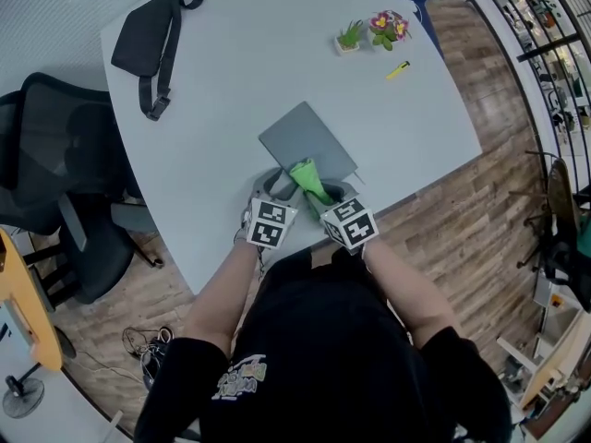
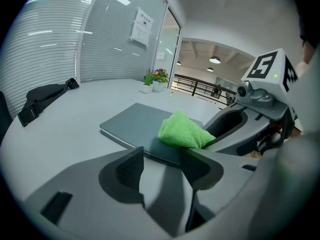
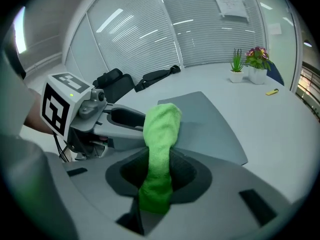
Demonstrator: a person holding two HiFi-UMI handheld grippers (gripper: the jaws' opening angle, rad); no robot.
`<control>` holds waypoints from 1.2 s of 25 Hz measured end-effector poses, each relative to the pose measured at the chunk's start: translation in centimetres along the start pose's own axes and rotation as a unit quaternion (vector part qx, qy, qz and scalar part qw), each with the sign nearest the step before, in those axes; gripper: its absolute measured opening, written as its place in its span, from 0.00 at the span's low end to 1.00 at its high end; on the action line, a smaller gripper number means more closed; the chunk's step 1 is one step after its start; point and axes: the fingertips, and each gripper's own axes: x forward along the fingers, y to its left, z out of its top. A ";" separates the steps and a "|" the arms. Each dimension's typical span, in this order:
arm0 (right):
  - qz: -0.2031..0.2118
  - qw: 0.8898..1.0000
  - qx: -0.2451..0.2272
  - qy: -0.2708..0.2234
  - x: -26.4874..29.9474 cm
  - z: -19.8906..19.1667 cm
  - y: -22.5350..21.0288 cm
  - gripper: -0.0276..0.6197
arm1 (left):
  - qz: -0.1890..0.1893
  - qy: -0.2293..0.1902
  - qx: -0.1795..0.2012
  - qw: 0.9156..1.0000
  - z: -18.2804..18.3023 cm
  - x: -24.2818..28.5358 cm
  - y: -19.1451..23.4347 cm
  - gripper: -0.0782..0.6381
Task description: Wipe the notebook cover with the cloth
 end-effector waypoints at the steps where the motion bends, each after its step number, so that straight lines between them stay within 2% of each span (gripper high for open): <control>1: -0.002 1.000 -0.007 0.001 0.0 0.0 -0.1 0.22 | -0.001 0.001 -0.001 1.000 0.0 0.0 0.0 0.41; 7: -0.025 0.998 -0.058 0.013 -0.3 0.1 -0.6 0.22 | -0.007 0.004 -0.006 1.000 0.3 -0.2 -0.1 0.41; 10: -0.041 0.997 -0.066 0.015 -0.6 0.2 -1.7 0.22 | -0.008 0.006 -0.008 1.000 0.4 -0.2 -0.1 0.41; 23: -0.128 0.992 -0.004 0.007 -3.2 0.3 -9.8 0.21 | -0.012 0.002 -0.011 1.000 0.4 -0.3 0.0 0.41; 30: -0.169 0.986 0.010 0.000 -4.2 1.3 -12.3 0.21 | -0.013 0.001 -0.010 1.000 0.5 -0.2 -0.1 0.41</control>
